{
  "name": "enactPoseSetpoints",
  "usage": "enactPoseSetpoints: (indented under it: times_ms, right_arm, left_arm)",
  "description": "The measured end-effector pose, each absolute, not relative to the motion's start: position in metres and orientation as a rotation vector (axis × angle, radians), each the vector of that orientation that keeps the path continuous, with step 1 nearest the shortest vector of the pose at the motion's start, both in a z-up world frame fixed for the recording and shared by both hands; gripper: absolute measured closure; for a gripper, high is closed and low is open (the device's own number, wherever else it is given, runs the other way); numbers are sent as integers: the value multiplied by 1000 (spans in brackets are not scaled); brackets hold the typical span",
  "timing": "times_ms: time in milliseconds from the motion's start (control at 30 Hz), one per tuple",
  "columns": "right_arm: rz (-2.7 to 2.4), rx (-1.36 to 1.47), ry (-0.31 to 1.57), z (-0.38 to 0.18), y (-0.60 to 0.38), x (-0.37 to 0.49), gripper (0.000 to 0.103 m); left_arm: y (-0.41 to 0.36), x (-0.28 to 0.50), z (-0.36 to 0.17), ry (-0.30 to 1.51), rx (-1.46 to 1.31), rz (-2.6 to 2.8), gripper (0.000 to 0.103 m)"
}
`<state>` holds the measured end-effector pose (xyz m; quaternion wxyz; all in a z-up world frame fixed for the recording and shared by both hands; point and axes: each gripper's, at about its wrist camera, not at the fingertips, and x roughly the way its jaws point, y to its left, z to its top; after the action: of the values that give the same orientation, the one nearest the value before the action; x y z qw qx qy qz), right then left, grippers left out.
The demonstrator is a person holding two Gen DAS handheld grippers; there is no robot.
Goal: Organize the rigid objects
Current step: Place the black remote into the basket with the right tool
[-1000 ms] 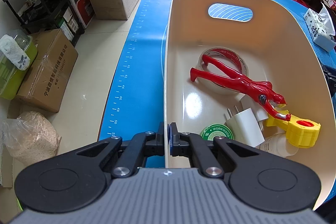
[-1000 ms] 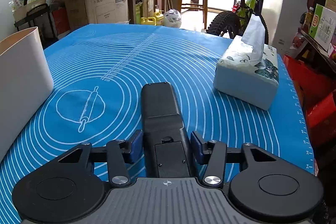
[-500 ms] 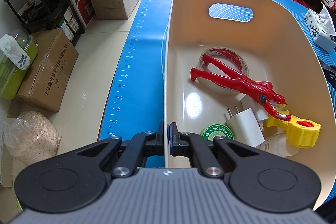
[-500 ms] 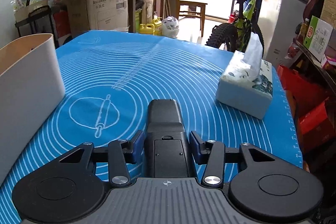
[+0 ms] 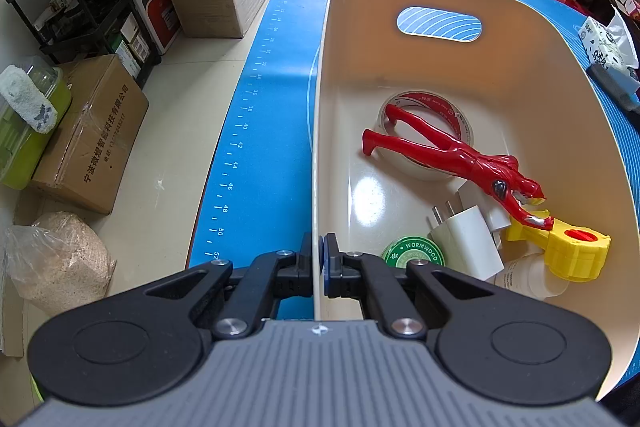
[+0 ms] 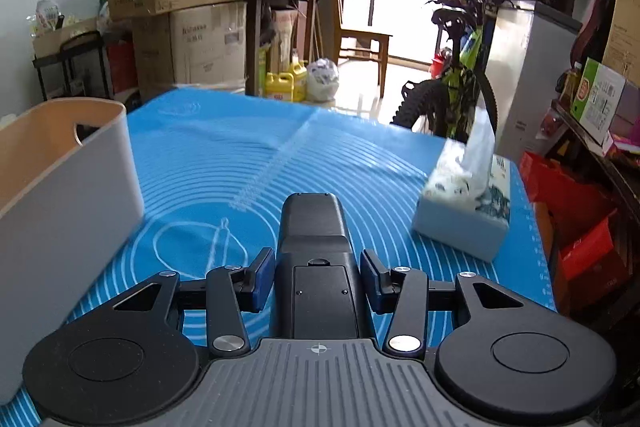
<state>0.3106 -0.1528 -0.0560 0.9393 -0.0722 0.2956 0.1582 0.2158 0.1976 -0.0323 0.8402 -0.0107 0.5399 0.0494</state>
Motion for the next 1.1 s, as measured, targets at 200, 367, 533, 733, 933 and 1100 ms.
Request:
enactPoseSetpoints:
  times_ms: [200,367,533,733,933,1100]
  right_arm:
    - [390,-184,537,-15,-125,297,51]
    - [459,-210,485,22,-94,282,51]
    - [535,-212,463,45,-57,271,51]
    - [619,-240,540,31,1,261,51]
    - [659,-267,639,-3,50,254,51]
    - [644,-301,721,-21,65,257,51]
  left_arm:
    - [195,216,-33,1143,-15,115,97]
    - [195,217,-32,1144,-21,121,98]
    - [193,217,-32,1142,-16,130,97]
    - [194,216,-31,1139,-23,130,97]
    - [197,215,-31,1132,-33,120,98]
    - [199,215,-32,1130,-40,109,98]
